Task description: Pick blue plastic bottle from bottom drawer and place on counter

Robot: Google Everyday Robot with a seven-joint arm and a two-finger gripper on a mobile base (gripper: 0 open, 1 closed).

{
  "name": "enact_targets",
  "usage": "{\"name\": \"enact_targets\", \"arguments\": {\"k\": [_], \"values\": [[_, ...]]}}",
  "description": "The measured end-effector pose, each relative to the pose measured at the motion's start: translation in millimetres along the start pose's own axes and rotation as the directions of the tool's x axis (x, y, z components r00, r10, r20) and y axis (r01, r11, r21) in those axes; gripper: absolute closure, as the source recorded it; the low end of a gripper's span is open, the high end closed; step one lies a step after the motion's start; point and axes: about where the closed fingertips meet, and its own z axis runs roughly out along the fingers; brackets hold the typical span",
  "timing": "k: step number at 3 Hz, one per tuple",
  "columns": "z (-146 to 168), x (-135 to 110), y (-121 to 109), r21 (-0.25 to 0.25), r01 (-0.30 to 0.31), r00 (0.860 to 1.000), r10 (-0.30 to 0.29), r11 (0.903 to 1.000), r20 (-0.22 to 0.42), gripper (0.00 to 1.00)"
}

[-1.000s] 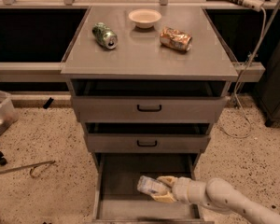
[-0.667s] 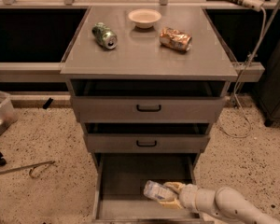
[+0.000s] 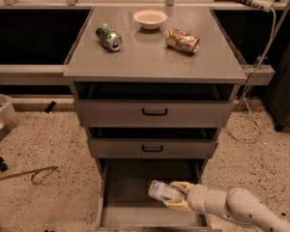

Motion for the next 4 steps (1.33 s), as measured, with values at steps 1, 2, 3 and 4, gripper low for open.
{"name": "enact_targets", "arguments": {"k": [1, 2, 3, 4], "values": [[-45.5, -90.7, -20.9, 0.037, 0.103, 0.989, -0.106, 0.9940, 0.104, 1.00], [-74.0, -191.1, -32.0, 0.039, 0.200, 0.957, -0.204, 0.9789, 0.204, 1.00], [-73.3, -188.6, -31.7, 0.039, 0.198, 0.958, -0.202, 0.9795, 0.202, 1.00], [-77.1, -197.5, -38.2, 0.053, 0.226, 0.953, -0.232, 0.9727, 0.195, 1.00]]}}
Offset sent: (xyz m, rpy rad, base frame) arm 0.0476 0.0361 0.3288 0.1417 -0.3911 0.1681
